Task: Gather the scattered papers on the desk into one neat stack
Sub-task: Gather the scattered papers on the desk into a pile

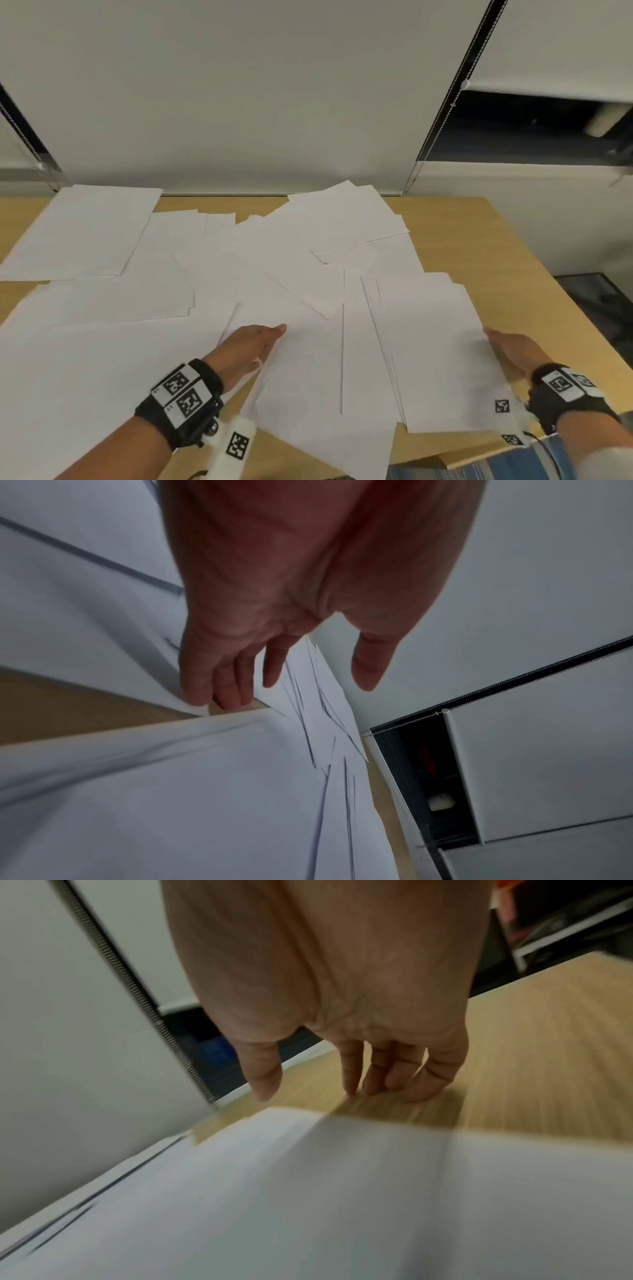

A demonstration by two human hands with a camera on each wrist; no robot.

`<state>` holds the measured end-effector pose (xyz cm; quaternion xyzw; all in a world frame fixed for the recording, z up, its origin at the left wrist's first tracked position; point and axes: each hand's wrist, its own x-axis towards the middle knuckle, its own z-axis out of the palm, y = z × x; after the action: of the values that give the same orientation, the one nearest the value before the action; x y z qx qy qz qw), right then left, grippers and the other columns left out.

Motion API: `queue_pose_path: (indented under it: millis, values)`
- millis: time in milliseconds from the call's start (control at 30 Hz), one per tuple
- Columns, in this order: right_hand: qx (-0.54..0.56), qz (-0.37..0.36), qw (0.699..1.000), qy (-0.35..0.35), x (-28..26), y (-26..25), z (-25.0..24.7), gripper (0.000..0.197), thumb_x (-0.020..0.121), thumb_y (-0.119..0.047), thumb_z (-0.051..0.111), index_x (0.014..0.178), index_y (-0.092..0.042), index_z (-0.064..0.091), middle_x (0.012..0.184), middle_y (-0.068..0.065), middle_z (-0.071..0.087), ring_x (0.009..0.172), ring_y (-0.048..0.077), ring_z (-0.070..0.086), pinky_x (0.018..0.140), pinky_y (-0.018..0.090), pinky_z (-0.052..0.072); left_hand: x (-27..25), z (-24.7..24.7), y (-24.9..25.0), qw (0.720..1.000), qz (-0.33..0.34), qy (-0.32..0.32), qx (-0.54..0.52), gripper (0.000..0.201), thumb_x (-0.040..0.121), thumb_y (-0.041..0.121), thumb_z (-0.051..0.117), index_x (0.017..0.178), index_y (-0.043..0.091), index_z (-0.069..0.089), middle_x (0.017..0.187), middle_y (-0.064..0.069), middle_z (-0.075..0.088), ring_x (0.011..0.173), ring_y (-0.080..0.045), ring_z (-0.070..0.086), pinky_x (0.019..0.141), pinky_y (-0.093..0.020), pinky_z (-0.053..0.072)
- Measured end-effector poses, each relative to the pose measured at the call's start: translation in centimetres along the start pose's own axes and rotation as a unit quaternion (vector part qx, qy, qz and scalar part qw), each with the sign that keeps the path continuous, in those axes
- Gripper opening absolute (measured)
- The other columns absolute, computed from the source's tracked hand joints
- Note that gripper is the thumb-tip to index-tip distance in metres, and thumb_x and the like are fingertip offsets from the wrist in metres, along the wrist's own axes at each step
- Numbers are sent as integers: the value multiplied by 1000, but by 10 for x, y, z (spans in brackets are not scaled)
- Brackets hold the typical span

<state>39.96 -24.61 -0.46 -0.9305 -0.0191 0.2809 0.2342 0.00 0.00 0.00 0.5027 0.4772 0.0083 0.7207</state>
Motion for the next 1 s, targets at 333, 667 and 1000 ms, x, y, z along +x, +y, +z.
queue_pose_path:
  millis: [333, 667, 1000]
  values:
    - [-101, -3, 990, 97, -43, -19, 53, 112, 54, -89, 51, 124, -1, 56, 131, 23, 49, 123, 37, 45, 107, 42, 35, 10, 16, 4, 999, -8, -1, -32, 72, 61, 53, 71, 120, 13, 59, 112, 0, 60, 114, -19, 54, 100, -38, 39]
    - [-127, -52, 990, 17, -82, -29, 96, 97, 70, -64, 68, 139, -5, 33, 138, 15, 32, 131, 33, 29, 106, 42, 31, 4, 55, 15, 998, -26, -49, -35, 73, 60, 56, 74, 123, 21, 61, 124, 4, 64, 119, -14, 54, 99, -36, 36]
    - [28, -5, 997, -76, -96, -42, 113, 119, 48, -63, 82, 140, -3, 36, 141, 13, 40, 125, 31, 46, 102, 39, 43, 22, 80, 21, 999, -14, -21, -27, 49, 87, 37, 66, 128, 13, 60, 123, 0, 66, 111, -18, 61, 93, -28, 46]
